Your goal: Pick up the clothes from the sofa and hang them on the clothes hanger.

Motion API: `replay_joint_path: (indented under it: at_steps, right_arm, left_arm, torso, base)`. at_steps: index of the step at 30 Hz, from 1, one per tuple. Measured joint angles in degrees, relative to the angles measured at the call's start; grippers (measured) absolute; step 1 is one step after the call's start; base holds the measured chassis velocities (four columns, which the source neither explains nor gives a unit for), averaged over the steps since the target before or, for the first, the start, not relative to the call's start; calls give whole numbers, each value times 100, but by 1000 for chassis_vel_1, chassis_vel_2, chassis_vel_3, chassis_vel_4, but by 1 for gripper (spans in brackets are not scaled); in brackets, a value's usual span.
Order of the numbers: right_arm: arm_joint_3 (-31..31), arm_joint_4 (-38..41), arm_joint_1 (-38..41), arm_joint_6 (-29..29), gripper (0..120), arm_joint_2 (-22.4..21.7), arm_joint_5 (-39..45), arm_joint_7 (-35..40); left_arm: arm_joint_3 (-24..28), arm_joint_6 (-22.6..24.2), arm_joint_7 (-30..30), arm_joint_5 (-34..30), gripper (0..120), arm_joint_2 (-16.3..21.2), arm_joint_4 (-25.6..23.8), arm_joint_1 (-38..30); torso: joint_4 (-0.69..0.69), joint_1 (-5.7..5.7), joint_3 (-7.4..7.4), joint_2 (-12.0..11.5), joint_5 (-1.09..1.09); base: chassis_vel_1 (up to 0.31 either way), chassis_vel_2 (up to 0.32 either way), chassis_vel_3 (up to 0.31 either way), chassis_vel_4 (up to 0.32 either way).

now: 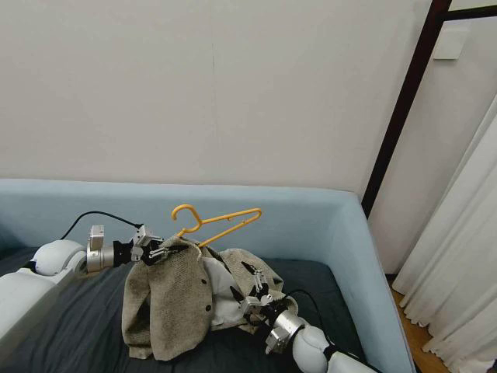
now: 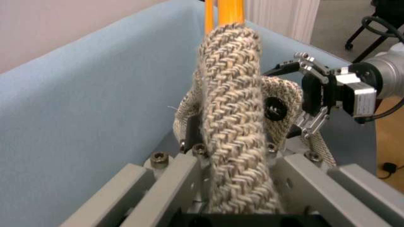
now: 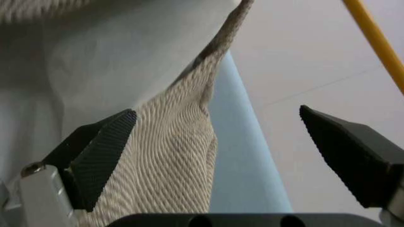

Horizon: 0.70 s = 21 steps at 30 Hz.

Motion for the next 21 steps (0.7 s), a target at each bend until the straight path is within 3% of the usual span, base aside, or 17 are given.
replay_joint_path:
  at_steps: [5,12,21]
  right_arm:
    - [-33,-24,-9,-21,100,-130,-599,-214]
    - [34,208,-148,507,100,-382,-1122,-1203]
    - [289,212,-216,-180,100,-456,-1856,-1103]
  left_arm:
    - [-2,-3,-17,-11,3,-34,19,-5]
    - [-17,-21,-20,-14,3,-28,53,-18]
    - [-170,-44,-7,-30,3,-28,15,144]
  torso:
    - [0,0,0,0,-2]
    - [0,0,0,0,-1]
    - [0,0,0,0,-1]
  base:
    - [0,0,0,0]
    - [0,0,0,0]
    - [0,0,0,0]
